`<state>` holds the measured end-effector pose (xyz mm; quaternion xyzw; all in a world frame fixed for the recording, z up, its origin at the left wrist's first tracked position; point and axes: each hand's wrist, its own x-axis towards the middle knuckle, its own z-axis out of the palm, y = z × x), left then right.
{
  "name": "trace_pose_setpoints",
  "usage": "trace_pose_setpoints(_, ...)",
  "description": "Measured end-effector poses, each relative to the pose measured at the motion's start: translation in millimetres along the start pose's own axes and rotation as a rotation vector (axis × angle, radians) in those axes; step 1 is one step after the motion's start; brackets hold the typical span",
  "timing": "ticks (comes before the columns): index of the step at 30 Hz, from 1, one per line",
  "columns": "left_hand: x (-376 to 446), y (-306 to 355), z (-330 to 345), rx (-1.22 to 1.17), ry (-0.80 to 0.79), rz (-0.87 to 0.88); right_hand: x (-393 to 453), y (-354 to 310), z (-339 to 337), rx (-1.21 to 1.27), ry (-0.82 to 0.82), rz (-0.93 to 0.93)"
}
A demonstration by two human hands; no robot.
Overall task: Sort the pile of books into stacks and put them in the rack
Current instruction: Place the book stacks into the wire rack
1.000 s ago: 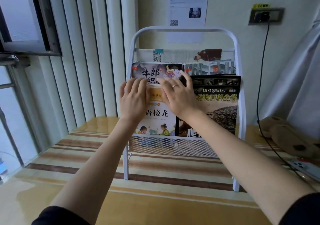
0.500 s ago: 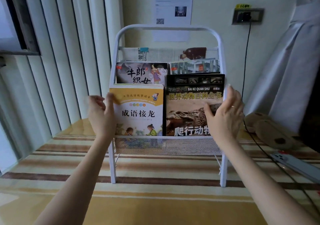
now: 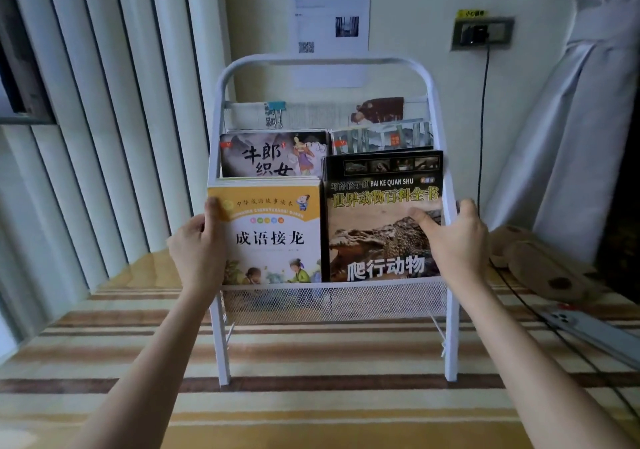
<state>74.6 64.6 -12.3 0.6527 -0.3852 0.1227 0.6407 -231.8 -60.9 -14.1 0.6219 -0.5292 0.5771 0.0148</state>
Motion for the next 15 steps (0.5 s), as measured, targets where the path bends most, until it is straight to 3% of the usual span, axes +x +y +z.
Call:
trace_pose_setpoints(10, 7.7, -2.5, 55.0, 0.009, -0.049, -0.012, 20.0, 27.0, 5.1, -0.009, 0.054, 0.011)
trace_pose_setpoints(15, 6.0, 6.7, 42.2, 0.22, -0.068, -0.03, 17.1, 17.2, -3.4, 0.0, -0.034, 0.015)
